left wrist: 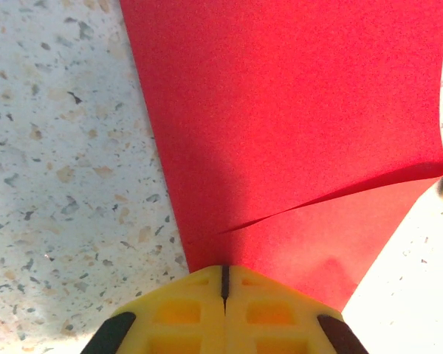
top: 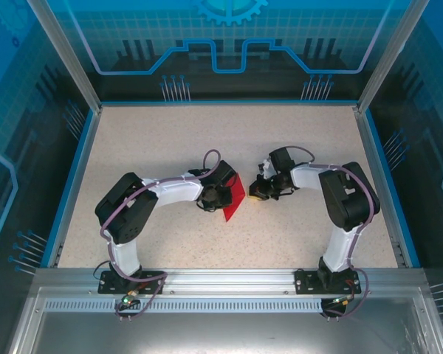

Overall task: Fold a paper plane with a square sheet of paper (pick it up from the middle)
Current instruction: Third fold the triangle at the center of the table.

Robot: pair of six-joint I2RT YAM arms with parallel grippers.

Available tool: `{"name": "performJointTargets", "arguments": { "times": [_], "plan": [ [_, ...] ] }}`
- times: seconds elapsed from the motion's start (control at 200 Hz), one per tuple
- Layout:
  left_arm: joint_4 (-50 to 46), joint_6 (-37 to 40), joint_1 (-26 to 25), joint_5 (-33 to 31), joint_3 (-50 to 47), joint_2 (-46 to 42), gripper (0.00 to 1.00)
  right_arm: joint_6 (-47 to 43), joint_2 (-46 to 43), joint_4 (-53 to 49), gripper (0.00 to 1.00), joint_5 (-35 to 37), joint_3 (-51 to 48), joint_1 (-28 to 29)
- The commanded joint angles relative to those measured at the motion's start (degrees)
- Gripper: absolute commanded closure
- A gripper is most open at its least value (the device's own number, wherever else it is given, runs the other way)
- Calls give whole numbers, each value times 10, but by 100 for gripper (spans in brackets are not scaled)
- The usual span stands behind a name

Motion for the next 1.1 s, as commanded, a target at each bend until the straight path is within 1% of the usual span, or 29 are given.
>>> {"name": "performJointTargets", "arguments": {
  "times": [0.0,0.08,0.18,0.325,0.45,0.605,0.785,0.86,0.94,1.01,1.095],
  "plan": [
    [-93,18,0,-37,-17,37,100,-1,-36,-48,100,106,14,-36],
    [-90,22,1,-37,-14,36,100,-14,-65,-45,99,86,18,-23],
    [-84,29,1,-37,-13,35,100,-26,-75,-44,99,61,27,13],
    [-80,30,1,-34,-11,35,100,-29,-38,-40,99,37,51,72],
    [-80,28,1,-35,-15,35,100,-26,-1,-31,100,25,72,93],
    [-81,27,1,-38,-21,32,100,-33,43,-62,100,41,99,85],
    [-80,31,2,-41,-27,25,100,-67,65,-105,100,78,99,38],
    [-80,34,2,-42,-28,23,100,-74,53,-115,100,103,92,17],
    [-79,40,2,-44,-28,23,100,-70,23,-105,100,104,81,-1],
    [-76,48,1,-46,-27,21,100,-69,-8,-92,100,94,74,-3],
    [-69,64,2,-50,-24,17,100,-74,-29,-85,99,74,76,14]
  ]
}}
